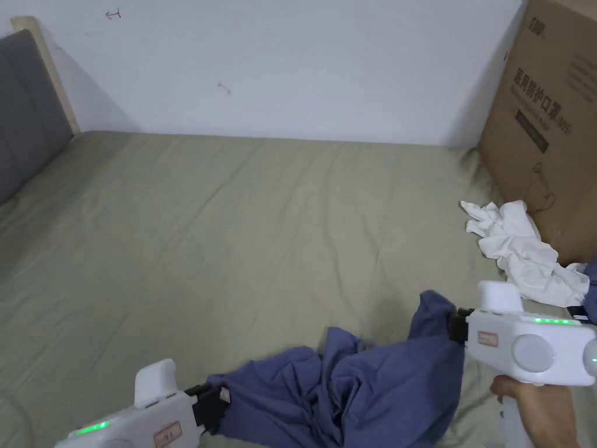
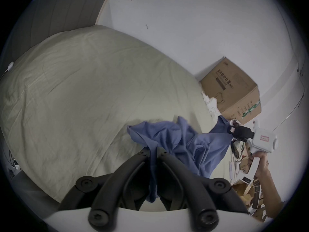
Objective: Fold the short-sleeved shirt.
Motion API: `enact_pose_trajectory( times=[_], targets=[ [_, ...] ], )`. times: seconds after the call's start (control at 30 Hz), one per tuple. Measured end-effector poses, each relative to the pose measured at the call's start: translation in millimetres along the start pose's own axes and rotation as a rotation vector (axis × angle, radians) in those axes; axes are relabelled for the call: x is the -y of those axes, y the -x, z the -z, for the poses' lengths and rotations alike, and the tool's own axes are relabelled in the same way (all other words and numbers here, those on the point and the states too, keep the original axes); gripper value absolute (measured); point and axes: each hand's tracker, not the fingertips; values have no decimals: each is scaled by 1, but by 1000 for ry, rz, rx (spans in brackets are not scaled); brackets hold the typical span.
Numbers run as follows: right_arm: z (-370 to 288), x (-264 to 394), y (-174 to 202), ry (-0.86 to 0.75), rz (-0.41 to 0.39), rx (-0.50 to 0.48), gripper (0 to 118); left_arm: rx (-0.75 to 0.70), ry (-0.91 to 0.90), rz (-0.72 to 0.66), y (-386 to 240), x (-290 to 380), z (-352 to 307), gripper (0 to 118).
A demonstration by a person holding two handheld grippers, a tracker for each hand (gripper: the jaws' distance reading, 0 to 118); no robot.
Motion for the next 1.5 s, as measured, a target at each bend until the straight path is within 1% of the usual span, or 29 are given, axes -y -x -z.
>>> enact_pose_trajectory(
  times=[0.07,0.13,0.3,0.4,0.5,0.6,0.7,0.87,0.97,1.13,1.3,1.5],
  targets=[
    [-30,-19,-4,-70,-1,-1,6,23,-30,-1,-6,-17,-3,10],
    [-63,-37,4,-131,7,-9,6,36,-67,12,-14,-37,-7,10],
    [-118,-82,4,-283,21,15,6,64,-196,76,-40,-106,-25,10],
    [-136,-109,1,-346,41,22,6,64,-270,122,-58,-152,-37,10],
    [-146,-135,2,-389,59,31,6,72,-328,140,-79,-193,-52,10],
    [-152,-160,5,-430,70,40,6,44,-382,212,-101,-230,-63,10],
    [-154,-187,8,-465,75,47,6,27,-414,256,-129,-275,-74,10],
    [-154,-224,14,-514,83,54,6,13,-460,293,-152,-335,-79,10],
    [-149,-242,16,-541,102,62,6,-16,-486,322,-162,-363,-80,10],
    [-135,-265,23,-559,124,68,6,-68,-506,352,-163,-404,-63,10],
    [-110,-272,30,-553,155,69,6,-128,-483,367,-154,-421,-32,10],
    [-55,-250,36,-515,143,118,6,-175,-421,368,-125,-401,19,10]
  ],
)
